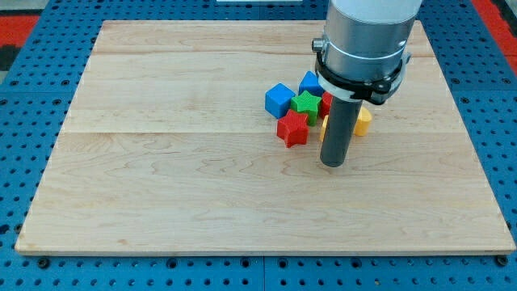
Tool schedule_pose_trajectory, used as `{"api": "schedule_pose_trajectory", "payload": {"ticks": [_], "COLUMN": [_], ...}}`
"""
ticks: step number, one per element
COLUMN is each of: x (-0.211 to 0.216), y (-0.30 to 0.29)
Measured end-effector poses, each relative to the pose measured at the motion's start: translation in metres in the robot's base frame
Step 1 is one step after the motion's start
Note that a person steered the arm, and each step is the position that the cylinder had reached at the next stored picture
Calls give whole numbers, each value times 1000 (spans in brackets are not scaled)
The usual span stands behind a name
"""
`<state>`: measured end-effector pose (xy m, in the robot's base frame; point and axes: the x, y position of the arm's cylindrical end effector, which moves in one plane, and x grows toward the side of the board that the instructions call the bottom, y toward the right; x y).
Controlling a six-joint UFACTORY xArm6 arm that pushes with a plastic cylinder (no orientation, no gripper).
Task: Point your arm to the right of the yellow heart
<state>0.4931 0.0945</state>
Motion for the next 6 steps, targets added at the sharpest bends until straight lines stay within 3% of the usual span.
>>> {"api": "schedule_pose_trajectory", "payload": {"ticks": [1, 2, 3, 4, 6], "x": [71, 112, 104, 70, -19], "y": [-14, -12, 80, 132, 121]}}
